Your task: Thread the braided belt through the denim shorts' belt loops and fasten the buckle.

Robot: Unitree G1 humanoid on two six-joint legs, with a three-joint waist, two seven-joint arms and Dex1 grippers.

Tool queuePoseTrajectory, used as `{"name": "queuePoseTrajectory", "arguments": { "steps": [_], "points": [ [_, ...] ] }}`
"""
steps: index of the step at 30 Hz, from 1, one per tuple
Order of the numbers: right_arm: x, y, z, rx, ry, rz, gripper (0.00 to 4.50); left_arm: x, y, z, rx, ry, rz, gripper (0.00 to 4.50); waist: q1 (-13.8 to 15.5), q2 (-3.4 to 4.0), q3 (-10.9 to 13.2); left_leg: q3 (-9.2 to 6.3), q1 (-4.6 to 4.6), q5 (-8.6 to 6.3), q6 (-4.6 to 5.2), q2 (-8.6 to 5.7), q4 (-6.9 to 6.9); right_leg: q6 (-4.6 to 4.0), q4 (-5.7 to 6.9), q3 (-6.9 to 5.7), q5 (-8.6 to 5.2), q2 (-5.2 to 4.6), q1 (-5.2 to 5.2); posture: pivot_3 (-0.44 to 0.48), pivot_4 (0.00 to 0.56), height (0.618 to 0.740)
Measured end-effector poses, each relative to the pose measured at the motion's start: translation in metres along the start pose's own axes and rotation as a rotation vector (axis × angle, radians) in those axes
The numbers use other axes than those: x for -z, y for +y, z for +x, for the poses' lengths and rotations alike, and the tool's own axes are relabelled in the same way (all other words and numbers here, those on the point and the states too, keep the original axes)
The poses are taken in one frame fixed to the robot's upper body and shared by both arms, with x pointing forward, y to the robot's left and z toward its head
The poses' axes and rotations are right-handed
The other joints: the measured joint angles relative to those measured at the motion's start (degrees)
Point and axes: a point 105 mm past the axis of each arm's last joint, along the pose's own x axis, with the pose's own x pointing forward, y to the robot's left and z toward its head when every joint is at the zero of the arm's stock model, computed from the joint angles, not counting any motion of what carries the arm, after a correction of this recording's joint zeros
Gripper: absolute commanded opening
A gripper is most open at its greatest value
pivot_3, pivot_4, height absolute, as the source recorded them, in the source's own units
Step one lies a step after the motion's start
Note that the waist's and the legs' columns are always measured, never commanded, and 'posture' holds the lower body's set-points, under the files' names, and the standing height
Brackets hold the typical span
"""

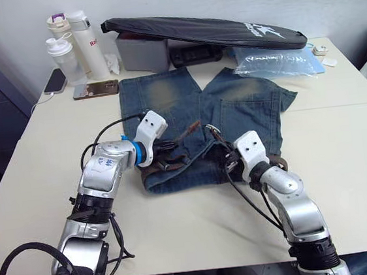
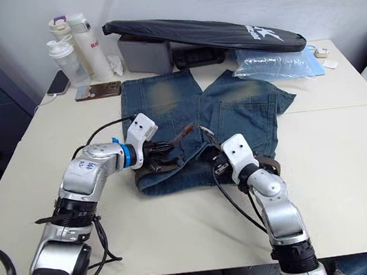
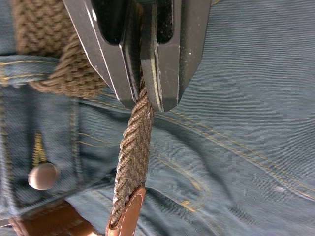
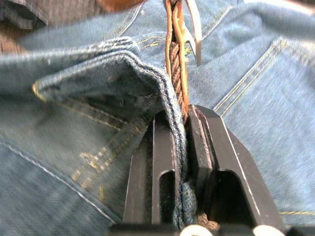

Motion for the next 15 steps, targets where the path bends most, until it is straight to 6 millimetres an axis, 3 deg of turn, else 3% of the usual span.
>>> {"name": "queuePoseTrajectory", "arguments": {
  "steps": [5, 15],
  "points": [
    [-0.005, -0.001, 0.001, 0.025, -0.003, 0.105, 0.04, -0.001, -0.021, 0.01, 0.055, 0.011, -0.046, 0.0, 0.0, 0.02, -0.02, -0.01, 0.0, -0.01, -0.01, -0.02, -0.02, 0.0, -0.04, 0.0, 0.0, 0.0, 0.0, 0.0, 0.15, 0.74],
    [-0.008, 0.007, -0.001, 0.0, 0.01, 0.044, 0.04, 0.0, -0.023, 0.014, 0.042, 0.023, -0.043, 0.0, -0.09, 0.03, -0.03, 0.01, -0.01, -0.01, -0.02, -0.02, -0.09, 0.0, -0.38, 0.02, 0.0, 0.02, -0.03, 0.0, 0.15, 0.74]
  ]
}}
